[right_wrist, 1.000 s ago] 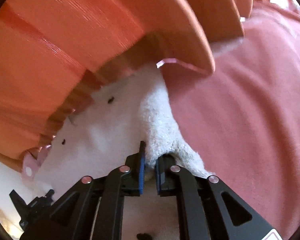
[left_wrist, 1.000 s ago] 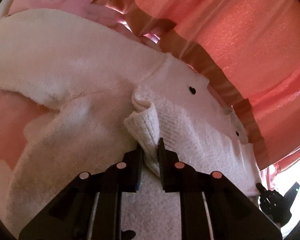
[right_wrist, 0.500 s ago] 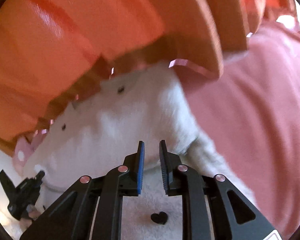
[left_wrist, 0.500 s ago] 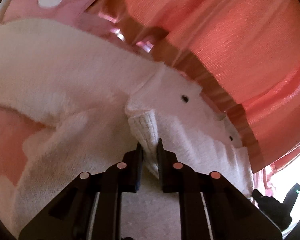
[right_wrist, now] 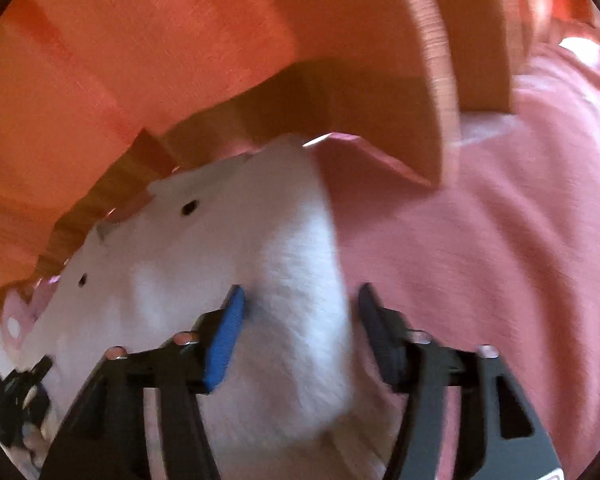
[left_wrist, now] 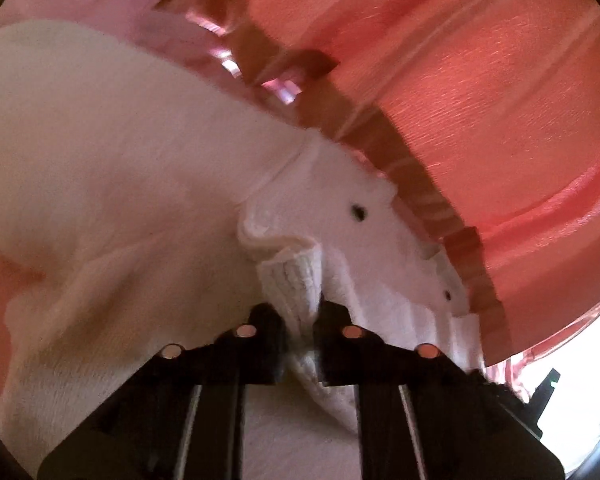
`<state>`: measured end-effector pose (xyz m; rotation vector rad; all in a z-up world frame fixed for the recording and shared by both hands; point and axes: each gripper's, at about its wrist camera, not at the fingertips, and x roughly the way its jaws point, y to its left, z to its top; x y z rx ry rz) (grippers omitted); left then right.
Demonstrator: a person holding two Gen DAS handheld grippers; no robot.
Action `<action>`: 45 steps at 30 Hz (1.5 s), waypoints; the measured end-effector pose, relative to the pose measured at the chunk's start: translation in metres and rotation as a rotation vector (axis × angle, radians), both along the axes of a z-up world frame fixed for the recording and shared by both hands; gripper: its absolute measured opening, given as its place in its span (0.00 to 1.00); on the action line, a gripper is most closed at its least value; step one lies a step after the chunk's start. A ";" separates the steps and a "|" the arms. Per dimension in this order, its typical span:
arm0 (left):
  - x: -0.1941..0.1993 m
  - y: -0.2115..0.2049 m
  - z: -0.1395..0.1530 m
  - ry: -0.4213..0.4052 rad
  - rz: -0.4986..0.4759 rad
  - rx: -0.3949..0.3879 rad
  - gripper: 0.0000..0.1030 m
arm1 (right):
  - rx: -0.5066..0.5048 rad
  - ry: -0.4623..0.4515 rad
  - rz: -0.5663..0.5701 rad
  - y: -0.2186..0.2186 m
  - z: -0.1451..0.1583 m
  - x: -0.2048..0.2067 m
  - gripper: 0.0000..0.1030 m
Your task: Fold small clothes
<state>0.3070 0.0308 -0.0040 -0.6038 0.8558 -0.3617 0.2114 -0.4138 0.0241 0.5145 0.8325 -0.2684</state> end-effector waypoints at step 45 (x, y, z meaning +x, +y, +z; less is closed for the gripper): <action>-0.001 0.326 0.003 0.190 0.716 0.245 0.08 | -0.130 0.048 0.303 0.147 0.032 -0.069 0.45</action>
